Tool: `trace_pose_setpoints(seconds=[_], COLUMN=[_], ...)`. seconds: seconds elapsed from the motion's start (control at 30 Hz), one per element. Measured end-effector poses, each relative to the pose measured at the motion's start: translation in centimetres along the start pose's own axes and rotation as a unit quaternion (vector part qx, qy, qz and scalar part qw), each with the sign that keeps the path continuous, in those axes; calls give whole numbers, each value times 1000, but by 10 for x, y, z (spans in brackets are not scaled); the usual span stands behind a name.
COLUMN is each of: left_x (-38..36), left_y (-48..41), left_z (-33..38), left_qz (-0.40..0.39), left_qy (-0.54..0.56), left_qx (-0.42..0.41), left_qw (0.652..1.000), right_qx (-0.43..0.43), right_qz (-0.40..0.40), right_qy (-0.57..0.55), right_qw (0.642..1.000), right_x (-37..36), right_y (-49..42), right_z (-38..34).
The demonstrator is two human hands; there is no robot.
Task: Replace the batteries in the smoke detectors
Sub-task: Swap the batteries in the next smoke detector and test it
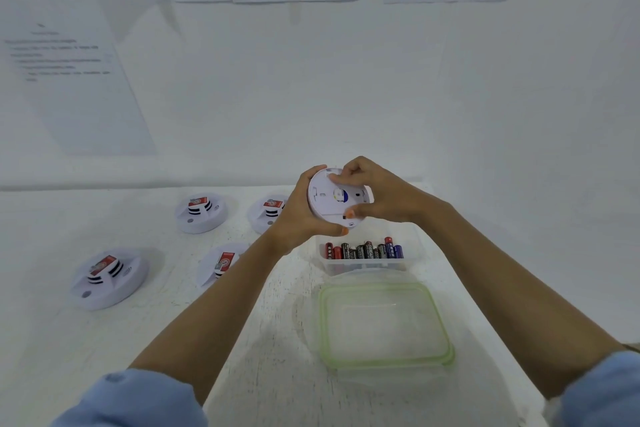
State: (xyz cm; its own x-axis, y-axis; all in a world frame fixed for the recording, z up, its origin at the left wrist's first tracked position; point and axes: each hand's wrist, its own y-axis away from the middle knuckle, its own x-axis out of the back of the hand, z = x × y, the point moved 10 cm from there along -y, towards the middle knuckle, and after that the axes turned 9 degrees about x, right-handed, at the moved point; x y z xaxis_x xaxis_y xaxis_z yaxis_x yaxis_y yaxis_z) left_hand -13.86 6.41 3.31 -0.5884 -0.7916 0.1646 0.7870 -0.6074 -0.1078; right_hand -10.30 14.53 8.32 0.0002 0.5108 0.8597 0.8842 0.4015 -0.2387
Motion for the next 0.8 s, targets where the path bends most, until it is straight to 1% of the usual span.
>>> trace_pose_setpoints(seconds=[0.1,0.27,0.47,0.6,0.7,0.8], left_x=[1,4,5,8,12,13], left_y=[-1,0,2,0,2,9], left_z=[-2,-4,-5,-3,15,38], left_qz=[10,34,53,60,82,97], left_qy=[-5,0,-25,-45,-97,-170], left_qx=[0,-6,-18,-25,-62,-115], left_qw=[1000,999,998,997,990,974], right_qx=[4,-7,-20,-33,-65,-89], right_qz=[2,26,35,44,69,87], right_qy=[4,1,-13,-72,-114,-174], right_qw=[1000,1000,999,996,989,977], right_x=[-1,-6,-12,-10,-11,-17], right_y=[0,0,2,3,3,-3], right_z=[1,5,8,8,10,6])
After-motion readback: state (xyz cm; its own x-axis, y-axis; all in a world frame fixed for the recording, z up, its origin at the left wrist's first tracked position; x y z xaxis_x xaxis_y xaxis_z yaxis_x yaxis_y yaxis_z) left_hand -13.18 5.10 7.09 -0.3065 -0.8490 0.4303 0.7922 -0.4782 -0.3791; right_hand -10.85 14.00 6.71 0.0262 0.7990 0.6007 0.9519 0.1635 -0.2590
